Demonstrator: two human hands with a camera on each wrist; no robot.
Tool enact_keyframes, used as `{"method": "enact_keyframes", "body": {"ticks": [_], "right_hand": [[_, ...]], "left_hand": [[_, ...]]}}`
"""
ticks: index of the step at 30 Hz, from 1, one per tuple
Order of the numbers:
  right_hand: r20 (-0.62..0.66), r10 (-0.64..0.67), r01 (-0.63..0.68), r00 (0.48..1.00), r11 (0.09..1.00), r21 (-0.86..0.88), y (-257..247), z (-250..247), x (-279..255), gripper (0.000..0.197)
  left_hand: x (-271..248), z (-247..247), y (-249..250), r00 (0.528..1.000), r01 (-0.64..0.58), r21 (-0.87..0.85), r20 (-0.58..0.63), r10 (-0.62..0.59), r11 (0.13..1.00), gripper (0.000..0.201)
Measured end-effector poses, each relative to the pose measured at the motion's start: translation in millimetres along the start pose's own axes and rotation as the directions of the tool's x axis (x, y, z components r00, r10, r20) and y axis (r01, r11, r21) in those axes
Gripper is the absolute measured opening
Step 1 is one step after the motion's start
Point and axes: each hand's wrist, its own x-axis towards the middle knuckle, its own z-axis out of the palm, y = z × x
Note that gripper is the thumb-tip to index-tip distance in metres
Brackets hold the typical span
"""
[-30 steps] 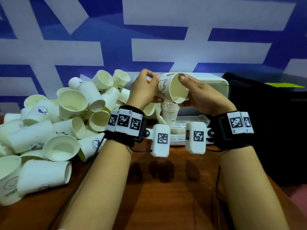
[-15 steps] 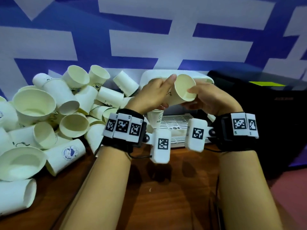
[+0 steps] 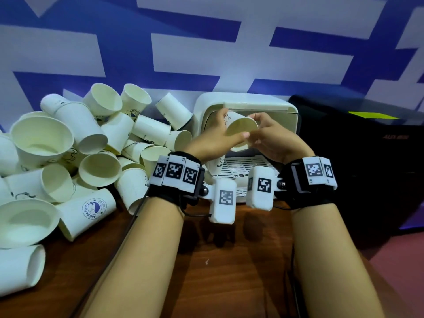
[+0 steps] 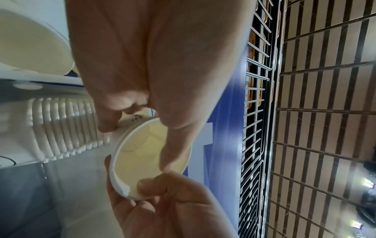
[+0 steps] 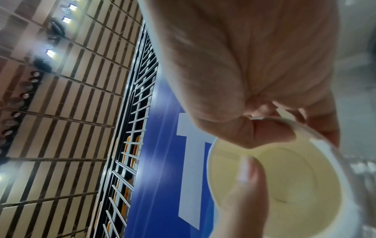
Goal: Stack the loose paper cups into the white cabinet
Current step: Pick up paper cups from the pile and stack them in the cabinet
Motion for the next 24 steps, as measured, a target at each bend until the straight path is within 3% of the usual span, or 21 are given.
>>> {"method": "enact_keyframes", "body": {"ticks": [5,15,22,24], "right_hand": [[-0.059,0.015,-0.010,0.998,0.996,0.084,10.2,6.6,7.3,0.041],[-0.128,0.062,-0.019,0.990,0.948,0.318,24.5,15.5,23.1,0.037],[-0.128,0.080,-0.045,0.989,0.964,0.261,17.2,13.8,17.5,0.076],[-0.092,0.065,-0.033,0.994,0.950,0.310,15.9,9.9,15.4,0.066]], "left_hand": [[0.1,-1.1,-3.2,0.998,-0.007,0.019,-0.070,0.009,1.000,0.065],[5.3,8.0,-11.8,0.989,-0.053,-0.009,-0.137,0.051,0.999,0.073],[9.1,9.6,-12.9,0.981,-0.071,0.049,-0.178,0.079,0.996,0.070],[7.3,7.9,-10.3,0.976,-0.077,0.091,-0.197,0.094,0.993,0.068]]}}
